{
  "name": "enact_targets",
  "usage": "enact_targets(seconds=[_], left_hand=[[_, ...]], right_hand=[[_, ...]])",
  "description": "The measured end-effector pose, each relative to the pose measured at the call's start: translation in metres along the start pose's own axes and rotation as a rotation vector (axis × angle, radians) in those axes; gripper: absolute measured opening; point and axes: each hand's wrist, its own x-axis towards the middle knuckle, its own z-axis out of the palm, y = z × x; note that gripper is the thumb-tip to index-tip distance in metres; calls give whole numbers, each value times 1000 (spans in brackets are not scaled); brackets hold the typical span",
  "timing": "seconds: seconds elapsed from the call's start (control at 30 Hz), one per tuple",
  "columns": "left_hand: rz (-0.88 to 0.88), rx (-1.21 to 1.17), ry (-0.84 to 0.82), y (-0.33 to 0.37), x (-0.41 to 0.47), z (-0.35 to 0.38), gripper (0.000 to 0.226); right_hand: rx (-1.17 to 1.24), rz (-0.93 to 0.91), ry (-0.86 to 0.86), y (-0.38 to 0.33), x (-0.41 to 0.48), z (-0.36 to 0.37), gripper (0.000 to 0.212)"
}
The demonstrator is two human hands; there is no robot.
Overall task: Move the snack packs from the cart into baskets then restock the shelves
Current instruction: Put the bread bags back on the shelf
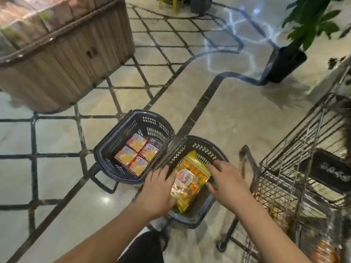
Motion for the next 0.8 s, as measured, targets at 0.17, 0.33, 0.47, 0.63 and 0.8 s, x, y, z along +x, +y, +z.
enact_targets(seconds=[0.17,0.33,0.47,0.63,0.8], left_hand=[[-35,-73,-59,-2,57,30,85],[-137,-174,-62,8,102,83,86],[-229,-258,-106,13,143,151,82],[-312,-263,-164,17,204,238,82],[-364,-303,-101,21,242,306,83]], right_hand=[[-31,-64,-47,27,61,39,63],[-5,-159,-73,62,126,106,60],[-30,-212,-129,83,180,176,63],[-89,-281,-175,110,226,263,60],[-115,-300,-242,134,252,336,56]])
